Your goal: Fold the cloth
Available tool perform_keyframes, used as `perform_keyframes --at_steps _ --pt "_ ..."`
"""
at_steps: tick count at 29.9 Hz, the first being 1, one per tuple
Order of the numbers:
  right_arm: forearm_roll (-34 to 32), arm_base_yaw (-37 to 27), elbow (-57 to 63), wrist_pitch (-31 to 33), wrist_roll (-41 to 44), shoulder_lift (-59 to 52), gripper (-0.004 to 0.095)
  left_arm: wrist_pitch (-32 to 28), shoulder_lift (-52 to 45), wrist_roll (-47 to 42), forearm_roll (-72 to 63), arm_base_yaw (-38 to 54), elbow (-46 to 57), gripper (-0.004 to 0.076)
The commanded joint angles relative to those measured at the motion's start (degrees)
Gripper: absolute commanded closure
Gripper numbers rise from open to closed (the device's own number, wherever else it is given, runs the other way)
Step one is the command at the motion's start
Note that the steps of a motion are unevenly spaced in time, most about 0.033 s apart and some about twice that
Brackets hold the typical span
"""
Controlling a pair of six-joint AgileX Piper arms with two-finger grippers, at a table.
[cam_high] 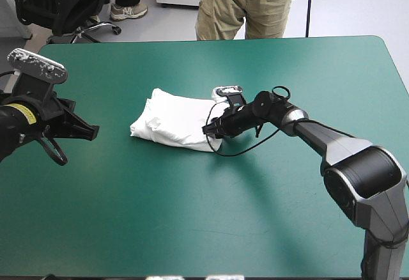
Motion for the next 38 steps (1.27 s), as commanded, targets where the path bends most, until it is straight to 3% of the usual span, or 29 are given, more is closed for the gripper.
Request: perform_keyframes --at_steps 1,6,10,16,19,27,30,38 --pt "1.59 0.0 -1.48 0.96 -3.14 -2.29 0.0903 -2.49 -0.92 -0.19 0.17 -0.13 -1.3 0.0741" --pt "-3.32 -0.98 -2.62 3.44 -2.68 -3.84 0.0908 -2.49 -0.92 -0.19 -0.37 -0.13 -1.3 0.0741" --pt "-12.95 -4.0 -2.26 5.61 1.8 -8.31 0.0908 -2.6 -0.92 -0.19 -1.03 -0.13 -1.3 0.0741" --pt "-31.37 -13.96 -1.81 15.28 8.35 -14.99 0.0914 -4.25 -0.92 0.27 -4.4 -0.13 -1.3 0.0741" --pt "-35.94 -20.38 -0.63 19.44 9.22 -16.63 0.0926 -4.27 -0.92 0.3 -5.41 -0.13 -1.3 0.0741" --pt "-44.36 -37.1 5.06 18.64 12.43 -17.16 0.0925 -3.92 -0.92 2.69 -3.95 -0.13 -1.3 0.0741" --pt "-44.52 -41.06 5.15 18.81 13.12 -17.16 0.0925 -4.04 -0.92 2.69 -3.29 -0.13 -1.3 0.0741" --pt "-44.48 -43.34 5.15 18.38 15.82 -17.16 0.0923 -3.09 -0.92 2.69 -3.29 -0.13 -1.3 0.0741"
